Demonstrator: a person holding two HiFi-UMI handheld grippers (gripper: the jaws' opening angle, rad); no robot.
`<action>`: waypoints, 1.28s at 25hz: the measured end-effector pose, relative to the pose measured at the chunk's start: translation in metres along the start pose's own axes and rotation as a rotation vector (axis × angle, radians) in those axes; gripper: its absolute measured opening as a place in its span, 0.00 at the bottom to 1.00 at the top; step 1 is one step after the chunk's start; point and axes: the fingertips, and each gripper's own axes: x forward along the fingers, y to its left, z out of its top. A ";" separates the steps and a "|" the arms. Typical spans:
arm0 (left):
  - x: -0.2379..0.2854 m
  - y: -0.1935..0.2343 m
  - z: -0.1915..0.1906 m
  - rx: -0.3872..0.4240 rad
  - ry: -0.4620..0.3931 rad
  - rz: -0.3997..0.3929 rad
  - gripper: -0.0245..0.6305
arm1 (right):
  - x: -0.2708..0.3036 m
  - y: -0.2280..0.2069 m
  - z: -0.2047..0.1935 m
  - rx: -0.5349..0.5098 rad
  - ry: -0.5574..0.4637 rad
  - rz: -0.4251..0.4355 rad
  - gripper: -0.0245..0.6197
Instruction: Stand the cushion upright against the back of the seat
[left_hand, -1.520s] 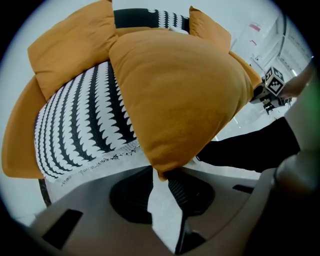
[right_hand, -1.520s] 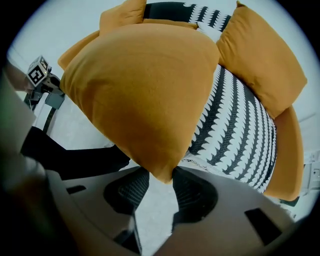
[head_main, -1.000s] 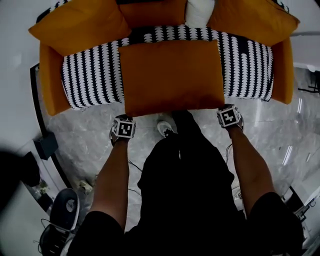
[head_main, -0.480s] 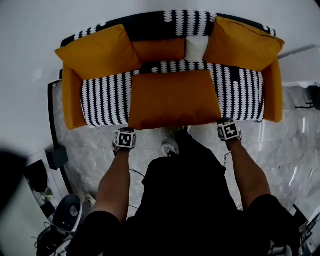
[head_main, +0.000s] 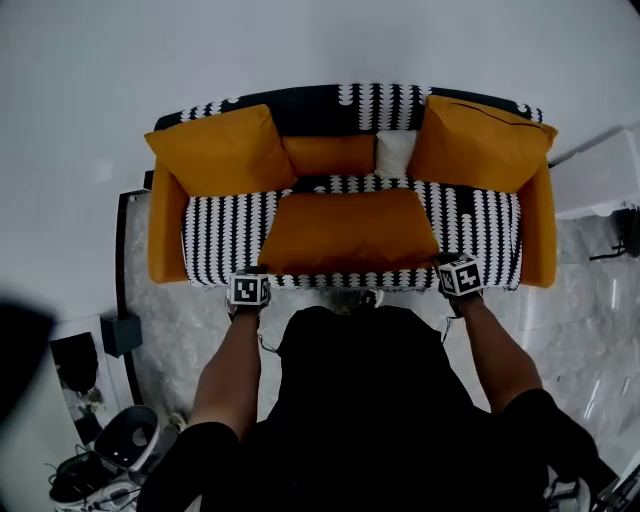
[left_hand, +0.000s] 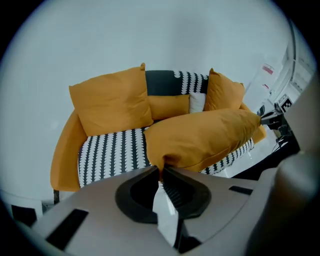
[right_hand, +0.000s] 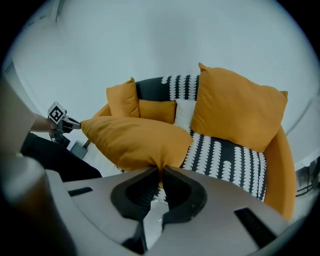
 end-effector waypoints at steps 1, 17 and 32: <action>-0.002 0.000 0.008 -0.002 -0.016 0.001 0.09 | -0.001 -0.003 0.006 0.005 -0.020 0.002 0.12; -0.019 0.034 0.135 -0.023 -0.227 -0.091 0.09 | -0.030 -0.031 0.122 0.239 -0.232 -0.052 0.11; -0.004 0.056 0.276 0.028 -0.321 -0.267 0.09 | -0.042 -0.072 0.221 0.478 -0.408 -0.196 0.10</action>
